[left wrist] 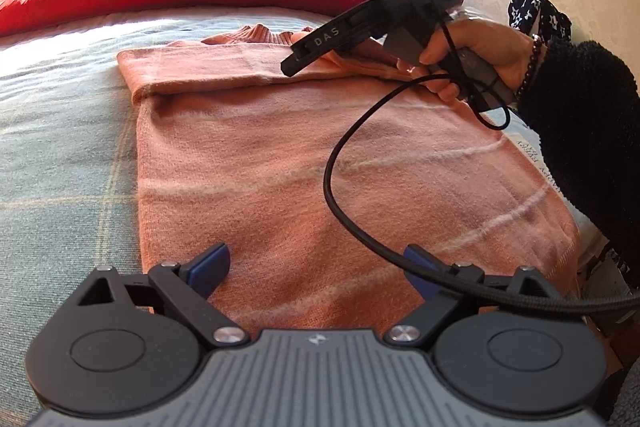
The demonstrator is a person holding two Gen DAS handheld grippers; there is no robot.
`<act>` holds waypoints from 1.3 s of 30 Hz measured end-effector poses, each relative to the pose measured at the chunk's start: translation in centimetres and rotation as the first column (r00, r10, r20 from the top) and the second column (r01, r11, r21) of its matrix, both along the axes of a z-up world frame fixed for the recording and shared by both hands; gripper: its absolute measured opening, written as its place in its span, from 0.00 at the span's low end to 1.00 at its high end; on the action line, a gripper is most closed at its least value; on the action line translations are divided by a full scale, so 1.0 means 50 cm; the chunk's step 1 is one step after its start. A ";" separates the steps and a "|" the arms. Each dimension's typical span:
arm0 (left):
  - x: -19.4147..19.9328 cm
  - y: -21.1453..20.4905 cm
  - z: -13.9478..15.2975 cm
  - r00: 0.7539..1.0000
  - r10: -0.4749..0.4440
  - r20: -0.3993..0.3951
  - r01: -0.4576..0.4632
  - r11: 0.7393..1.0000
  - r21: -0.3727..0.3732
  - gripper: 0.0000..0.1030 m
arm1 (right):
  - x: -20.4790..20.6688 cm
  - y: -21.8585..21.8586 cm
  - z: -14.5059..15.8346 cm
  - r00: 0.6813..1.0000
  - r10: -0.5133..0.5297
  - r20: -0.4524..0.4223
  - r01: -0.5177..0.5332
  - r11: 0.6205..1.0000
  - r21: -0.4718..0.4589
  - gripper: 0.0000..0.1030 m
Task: Fold clothes
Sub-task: 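Lay the held sweater edge over the body and open the right tool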
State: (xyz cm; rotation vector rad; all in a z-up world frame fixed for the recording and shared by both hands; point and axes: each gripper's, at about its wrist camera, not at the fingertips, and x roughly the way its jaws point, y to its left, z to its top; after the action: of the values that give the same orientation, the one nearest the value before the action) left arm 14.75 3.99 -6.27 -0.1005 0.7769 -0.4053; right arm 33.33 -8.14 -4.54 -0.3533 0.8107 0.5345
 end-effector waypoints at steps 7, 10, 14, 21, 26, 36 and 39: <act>-0.004 -0.001 -0.001 1.000 -0.006 0.004 0.006 1.000 -0.018 0.91 | 0.030 -0.166 0.012 0.966 -0.210 -0.150 0.257 0.839 0.479 1.00; -0.005 -0.002 -0.001 1.000 -0.008 0.002 0.008 1.000 -0.027 0.91 | 0.055 -0.212 -0.004 0.920 -0.294 -0.259 0.392 0.694 0.604 1.00; -0.010 -0.003 0.000 1.000 -0.016 0.006 0.016 0.999 -0.035 0.91 | 0.078 -0.213 -0.010 0.911 -0.273 -0.308 0.412 0.589 0.696 1.00; -0.010 -0.005 -0.004 1.000 -0.015 0.002 0.015 0.999 -0.036 0.91 | 0.068 -0.106 0.016 0.969 -0.115 -0.218 0.234 0.712 0.662 1.00; -0.013 -0.007 -0.003 1.000 -0.024 0.003 0.024 0.999 -0.035 0.91 | 0.021 0.017 0.014 0.996 0.017 -0.084 0.020 0.908 0.418 1.00; -0.020 -0.005 -0.005 1.000 -0.022 0.003 0.023 0.999 -0.040 0.91 | -0.017 0.078 0.008 0.988 0.133 -0.081 -0.096 0.932 0.351 1.00; -0.021 -0.003 -0.007 1.000 -0.018 0.004 0.018 0.999 -0.044 0.91 | -0.014 0.070 0.013 0.987 0.130 -0.091 -0.086 0.920 0.382 1.00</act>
State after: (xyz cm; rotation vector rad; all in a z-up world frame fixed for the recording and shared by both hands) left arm 13.70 3.83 -6.61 -0.1343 0.7661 -0.4401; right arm 32.62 -4.64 -3.91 -0.0106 0.7811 0.8058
